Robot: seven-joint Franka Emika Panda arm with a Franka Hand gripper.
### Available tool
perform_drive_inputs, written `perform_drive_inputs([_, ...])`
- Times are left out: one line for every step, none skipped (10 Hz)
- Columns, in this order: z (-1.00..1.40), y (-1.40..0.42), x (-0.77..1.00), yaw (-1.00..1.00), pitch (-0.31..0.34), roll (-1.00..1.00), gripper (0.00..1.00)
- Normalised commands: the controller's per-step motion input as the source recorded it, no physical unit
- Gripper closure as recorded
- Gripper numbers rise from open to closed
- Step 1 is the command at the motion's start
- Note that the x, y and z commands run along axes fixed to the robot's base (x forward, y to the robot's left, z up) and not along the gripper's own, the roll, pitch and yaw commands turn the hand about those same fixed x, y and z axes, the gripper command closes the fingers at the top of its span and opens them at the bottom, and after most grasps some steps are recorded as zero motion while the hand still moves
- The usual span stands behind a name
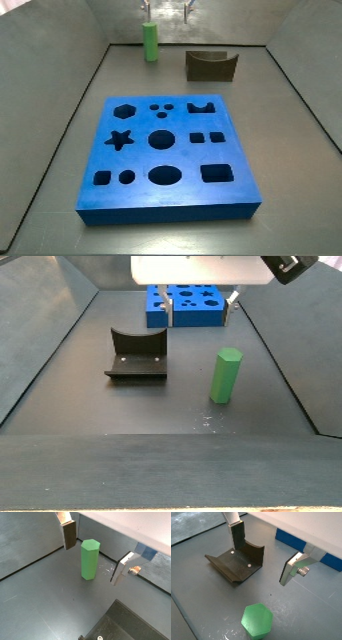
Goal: Pick up the hexagon object. Move up. Move to above the board. Insert the hexagon object.
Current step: Pick up the hexagon object.
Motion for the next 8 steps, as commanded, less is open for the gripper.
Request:
perform_drive_inputs([0.1, 0.39, -0.94, -0.17, -0.154, -0.09, 0.0])
perform_drive_inputs([0.18, 0.82, -0.65, 0.02, 0.006, 0.0, 0.0])
perform_drive_inputs([0.07, 0.81, -0.59, 0.12, 0.0, 0.0, 0.0])
perform_drive_inputs([-0.04, 0.54, -0.69, 0.13, -0.029, 0.06, 0.0])
perform_drive_inputs([0.0, 0.0, 0.0, 0.01, 0.0, 0.0, 0.0])
perform_drive_inputs([-0.46, -0.06, 0.03, 0.0, -0.069, 0.05, 0.0])
perform_drive_inputs([-1.0, 0.0, 0.0, 0.0, -0.1, 0.1, 0.0])
perform_drive_inputs([-1.0, 0.12, 0.0, 0.04, -0.117, 0.07, 0.0])
